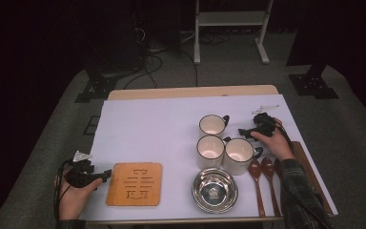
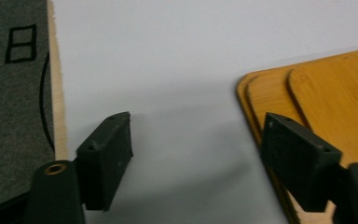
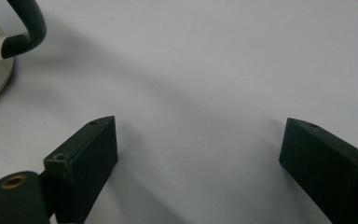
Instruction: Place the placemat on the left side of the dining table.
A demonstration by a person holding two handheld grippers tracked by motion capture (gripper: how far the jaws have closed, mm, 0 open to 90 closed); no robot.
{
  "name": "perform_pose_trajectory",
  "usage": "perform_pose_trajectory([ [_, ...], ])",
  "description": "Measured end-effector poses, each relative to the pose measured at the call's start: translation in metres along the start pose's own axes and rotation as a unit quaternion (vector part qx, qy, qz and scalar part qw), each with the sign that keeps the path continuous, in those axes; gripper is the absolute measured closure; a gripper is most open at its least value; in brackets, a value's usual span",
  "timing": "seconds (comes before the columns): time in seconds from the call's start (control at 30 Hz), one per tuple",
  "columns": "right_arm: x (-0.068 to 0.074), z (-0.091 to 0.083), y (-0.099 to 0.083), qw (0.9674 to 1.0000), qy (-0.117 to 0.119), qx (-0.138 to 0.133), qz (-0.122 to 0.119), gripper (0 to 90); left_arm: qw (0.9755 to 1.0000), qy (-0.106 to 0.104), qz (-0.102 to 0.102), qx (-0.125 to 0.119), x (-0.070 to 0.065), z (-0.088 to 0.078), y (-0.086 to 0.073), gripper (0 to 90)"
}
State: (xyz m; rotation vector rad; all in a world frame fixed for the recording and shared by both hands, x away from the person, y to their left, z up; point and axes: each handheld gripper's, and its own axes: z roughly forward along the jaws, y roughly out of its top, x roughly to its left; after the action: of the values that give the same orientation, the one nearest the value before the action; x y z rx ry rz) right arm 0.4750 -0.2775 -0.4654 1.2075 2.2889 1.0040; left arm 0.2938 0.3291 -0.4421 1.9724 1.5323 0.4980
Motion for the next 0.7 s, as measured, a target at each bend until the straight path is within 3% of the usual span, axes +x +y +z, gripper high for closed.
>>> perform_pose_trajectory([
  [0.33,0.000,0.000,0.000,1.0000,0.000,0.000,0.000,9.8,0.9998,0.013,-0.008,-0.016,0.011,0.002,-0.004,16.1],
  [0.67,0.000,0.000,0.000,1.0000,0.000,0.000,0.000,9.8,0.9987,0.030,0.031,-0.027,0.012,0.006,-0.007,15.8],
  [0.7,0.000,0.000,0.000,1.0000,0.000,0.000,0.000,9.8,0.9984,0.033,0.037,-0.028,0.013,0.008,-0.007,12.8],
])
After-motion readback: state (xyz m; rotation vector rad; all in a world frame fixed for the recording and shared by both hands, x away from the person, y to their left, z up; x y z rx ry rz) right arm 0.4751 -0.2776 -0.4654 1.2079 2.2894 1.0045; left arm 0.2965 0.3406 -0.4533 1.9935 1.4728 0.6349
